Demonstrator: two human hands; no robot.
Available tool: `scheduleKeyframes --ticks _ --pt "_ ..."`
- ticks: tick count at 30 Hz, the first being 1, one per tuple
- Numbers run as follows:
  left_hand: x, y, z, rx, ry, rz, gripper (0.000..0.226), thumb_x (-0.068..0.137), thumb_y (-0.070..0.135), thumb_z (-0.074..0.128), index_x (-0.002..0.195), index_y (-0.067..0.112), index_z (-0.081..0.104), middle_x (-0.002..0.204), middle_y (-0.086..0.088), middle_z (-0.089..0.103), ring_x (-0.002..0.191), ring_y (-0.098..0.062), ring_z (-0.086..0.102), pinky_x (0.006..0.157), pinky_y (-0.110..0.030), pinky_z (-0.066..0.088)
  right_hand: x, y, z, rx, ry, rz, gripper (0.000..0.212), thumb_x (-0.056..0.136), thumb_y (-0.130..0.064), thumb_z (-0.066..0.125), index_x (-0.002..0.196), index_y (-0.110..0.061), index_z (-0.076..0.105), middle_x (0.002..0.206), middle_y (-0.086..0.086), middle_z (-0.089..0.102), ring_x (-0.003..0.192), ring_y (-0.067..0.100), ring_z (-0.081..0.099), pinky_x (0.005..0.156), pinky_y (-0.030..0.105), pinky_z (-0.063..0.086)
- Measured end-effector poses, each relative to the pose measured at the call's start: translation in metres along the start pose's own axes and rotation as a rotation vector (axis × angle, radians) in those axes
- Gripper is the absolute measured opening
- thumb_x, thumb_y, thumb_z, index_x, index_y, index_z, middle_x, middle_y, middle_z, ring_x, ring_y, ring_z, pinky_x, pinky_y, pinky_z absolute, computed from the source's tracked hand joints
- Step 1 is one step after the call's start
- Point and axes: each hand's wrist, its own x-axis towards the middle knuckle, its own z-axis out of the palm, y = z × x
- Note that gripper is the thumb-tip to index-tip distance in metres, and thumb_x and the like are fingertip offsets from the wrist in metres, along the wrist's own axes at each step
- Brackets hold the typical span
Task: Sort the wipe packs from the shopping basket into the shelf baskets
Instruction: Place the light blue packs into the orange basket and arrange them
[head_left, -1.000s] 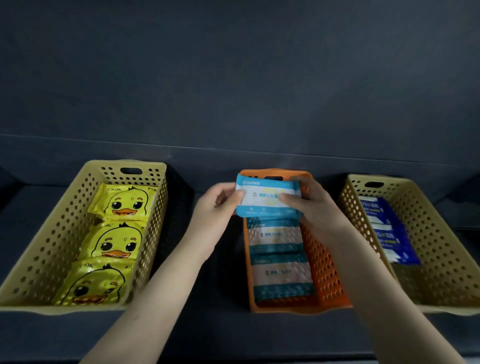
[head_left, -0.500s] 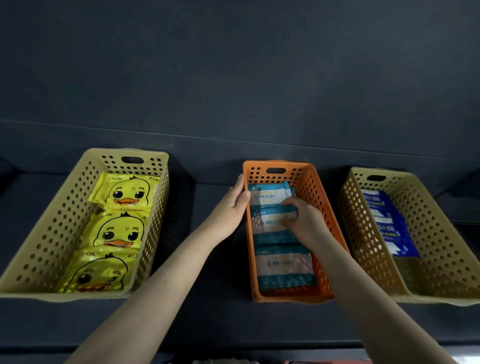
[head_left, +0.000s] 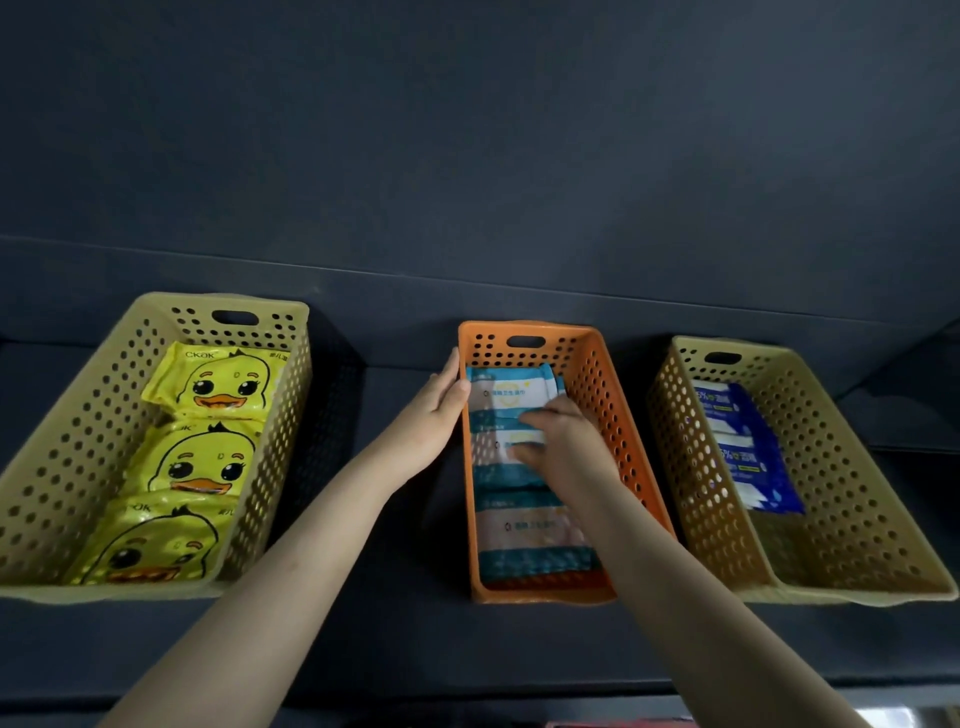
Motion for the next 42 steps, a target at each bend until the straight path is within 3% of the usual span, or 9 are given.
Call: scheduleKeyframes --ticks 9,14,18,23,25,28,34,38,42 --pt "-0.008 0.013 -0.006 0.163 0.052 0.002 0.060 0.100 0.051 0.031 0.154 0.032 0.012 0.160 0.008 0.018 0.146 -0.014 0.020 0.115 -0.032 0.019 -0.010 0.001 -0.018 0.033 0.045 0.030 0.059 0.087 -0.039 0.066 0.140 -0.019 0.049 0.139 0.005 0.054 0.124 0.024 0.052 0.103 0.037 0.045" --pt "-0.027 0.026 -0.022 0.391 0.136 0.051 0.068 0.100 0.039 0.046 0.155 0.021 0.011 0.160 -0.006 0.020 0.146 -0.021 0.023 0.118 -0.039 0.024 -0.057 -0.013 -0.051 0.089 0.213 0.032 0.046 0.091 -0.033 0.062 0.134 -0.019 0.053 0.112 0.005 0.068 0.090 0.019 0.066 0.080 0.036 0.057" --pt "-0.079 0.028 -0.028 0.310 0.248 0.206 0.061 0.098 0.032 0.051 0.152 0.020 0.025 0.155 -0.004 0.035 0.140 -0.019 0.036 0.115 -0.035 0.029 -0.120 -0.031 -0.067 0.130 0.497 -0.004 0.046 0.094 -0.031 0.058 0.137 -0.016 0.052 0.128 0.006 0.063 0.113 0.025 0.059 0.087 0.025 0.044" --pt "-0.173 -0.002 -0.010 0.136 0.277 0.344 0.038 0.097 0.021 0.054 0.134 0.018 0.054 0.134 0.002 0.058 0.118 -0.010 0.056 0.098 -0.019 0.040 -0.218 -0.047 -0.038 0.291 0.643 0.021 0.043 0.095 -0.024 0.057 0.137 -0.014 0.054 0.119 0.006 0.067 0.109 0.023 0.061 0.076 0.011 0.033" --pt "-0.206 -0.021 0.002 0.084 0.235 0.337 0.032 0.097 0.018 0.053 0.129 0.018 0.058 0.127 0.005 0.061 0.111 -0.006 0.058 0.091 -0.010 0.040 -0.253 -0.044 -0.011 0.326 0.622 0.059 0.042 0.095 -0.025 0.057 0.136 -0.014 0.054 0.102 0.004 0.067 0.102 0.025 0.063 0.076 0.018 0.039" --pt "-0.249 -0.055 0.028 0.046 0.129 0.281 0.031 0.098 0.018 0.053 0.129 0.018 0.059 0.124 0.006 0.063 0.109 -0.004 0.058 0.082 0.001 0.039 -0.303 -0.028 0.032 0.360 0.517 0.187 0.045 0.096 -0.028 0.056 0.139 -0.017 0.051 0.123 0.008 0.065 0.110 0.023 0.061 0.080 0.026 0.047" --pt "-0.298 -0.126 0.091 0.111 -0.095 0.113 0.034 0.099 0.024 0.051 0.132 0.017 0.056 0.127 0.007 0.061 0.113 -0.006 0.058 0.088 -0.012 0.040 -0.386 0.022 0.113 0.414 0.361 0.494 0.042 0.096 -0.029 0.053 0.138 -0.019 0.052 0.079 0.005 0.070 0.053 0.014 0.056 0.050 0.024 0.039" --pt "-0.310 -0.159 0.140 0.094 -0.194 -0.017 0.031 0.098 0.019 0.054 0.128 0.013 0.058 0.124 -0.001 0.063 0.112 -0.011 0.059 0.090 -0.017 0.041 -0.425 0.070 0.153 0.428 0.237 0.674 0.041 0.097 -0.030 0.052 0.136 -0.018 0.054 0.116 0.013 0.068 0.099 0.027 0.065 0.076 0.028 0.046" --pt "-0.315 -0.181 0.196 0.106 -0.312 -0.158 0.032 0.098 0.019 0.053 0.129 0.011 0.056 0.126 -0.005 0.062 0.116 -0.014 0.058 0.092 -0.020 0.043 -0.453 0.131 0.169 0.450 0.186 0.828 0.040 0.096 -0.031 0.054 0.134 -0.017 0.056 0.130 0.014 0.061 0.115 0.033 0.058 0.090 0.033 0.046"
